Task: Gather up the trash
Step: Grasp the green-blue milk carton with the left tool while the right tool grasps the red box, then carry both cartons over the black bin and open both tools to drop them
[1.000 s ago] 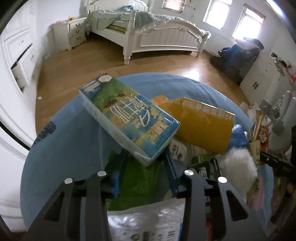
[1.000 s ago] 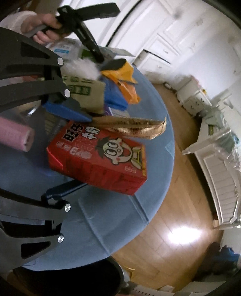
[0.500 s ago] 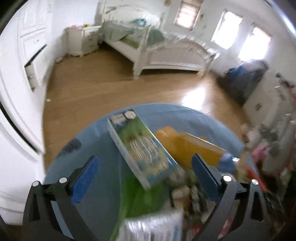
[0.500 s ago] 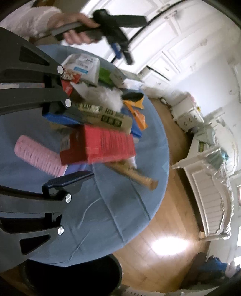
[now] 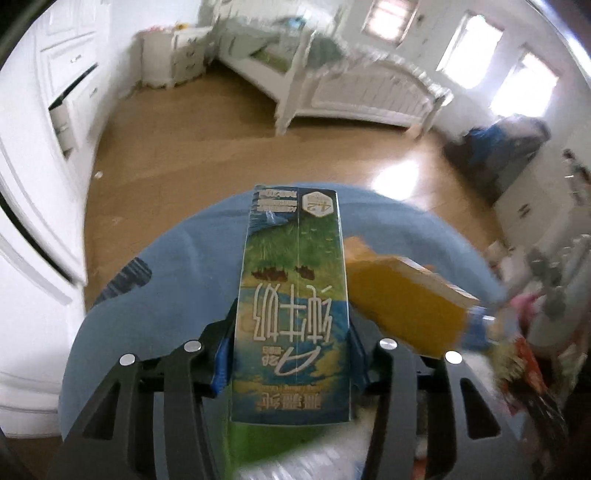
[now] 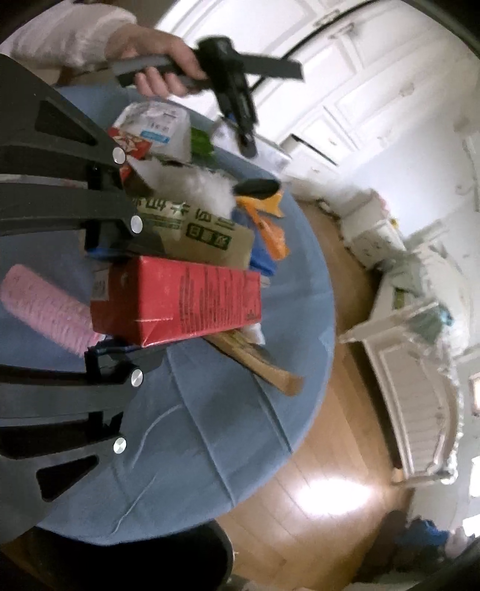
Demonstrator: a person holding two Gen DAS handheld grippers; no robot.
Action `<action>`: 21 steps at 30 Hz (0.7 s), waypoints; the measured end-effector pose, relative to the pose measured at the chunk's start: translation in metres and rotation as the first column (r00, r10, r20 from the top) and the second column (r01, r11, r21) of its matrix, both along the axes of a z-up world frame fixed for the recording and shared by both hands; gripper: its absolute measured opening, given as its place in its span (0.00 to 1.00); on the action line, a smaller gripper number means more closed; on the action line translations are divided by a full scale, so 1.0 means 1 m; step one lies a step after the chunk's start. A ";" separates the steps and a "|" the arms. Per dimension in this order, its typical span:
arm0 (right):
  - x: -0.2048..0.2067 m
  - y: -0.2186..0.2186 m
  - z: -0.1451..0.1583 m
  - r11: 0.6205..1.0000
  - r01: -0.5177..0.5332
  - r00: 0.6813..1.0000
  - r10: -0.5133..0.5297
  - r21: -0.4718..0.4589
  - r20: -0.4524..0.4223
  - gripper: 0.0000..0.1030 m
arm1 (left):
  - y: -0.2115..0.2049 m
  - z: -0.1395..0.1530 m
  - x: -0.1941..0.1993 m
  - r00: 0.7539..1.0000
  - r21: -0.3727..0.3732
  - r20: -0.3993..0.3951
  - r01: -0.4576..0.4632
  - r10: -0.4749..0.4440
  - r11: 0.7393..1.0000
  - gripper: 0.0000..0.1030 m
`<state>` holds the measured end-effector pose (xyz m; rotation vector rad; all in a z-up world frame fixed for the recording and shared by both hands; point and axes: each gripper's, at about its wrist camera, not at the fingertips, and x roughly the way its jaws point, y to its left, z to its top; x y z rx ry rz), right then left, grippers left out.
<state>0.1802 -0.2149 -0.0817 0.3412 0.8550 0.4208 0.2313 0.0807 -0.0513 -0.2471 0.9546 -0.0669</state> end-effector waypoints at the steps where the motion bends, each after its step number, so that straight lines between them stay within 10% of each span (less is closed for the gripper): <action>1: -0.010 -0.004 0.009 0.999 -0.007 0.999 0.005 0.039 0.045 0.31 | -0.005 0.010 -0.014 0.999 -0.016 0.035 0.018 -0.017 1.000 0.47; 5: -0.055 -0.026 0.049 0.996 0.045 0.970 -0.060 0.071 0.234 0.31 | -0.054 0.052 -0.053 0.978 -0.075 0.138 0.168 -0.157 0.983 0.47; 9: -0.090 -0.074 0.060 0.956 0.292 0.902 -0.280 0.015 0.327 0.31 | -0.140 0.073 -0.072 0.912 -0.175 0.187 0.397 -0.366 0.901 0.47; 15: -0.096 -0.153 0.005 0.844 0.518 0.849 -0.487 -0.142 0.203 0.31 | -0.314 0.028 -0.062 0.760 -0.283 0.114 0.642 -0.640 0.712 0.47; 21: -0.091 -0.208 -0.058 0.819 0.541 0.841 -0.534 -0.191 0.090 0.31 | -0.421 -0.036 -0.037 0.684 -0.315 -0.022 0.687 -0.729 0.655 0.47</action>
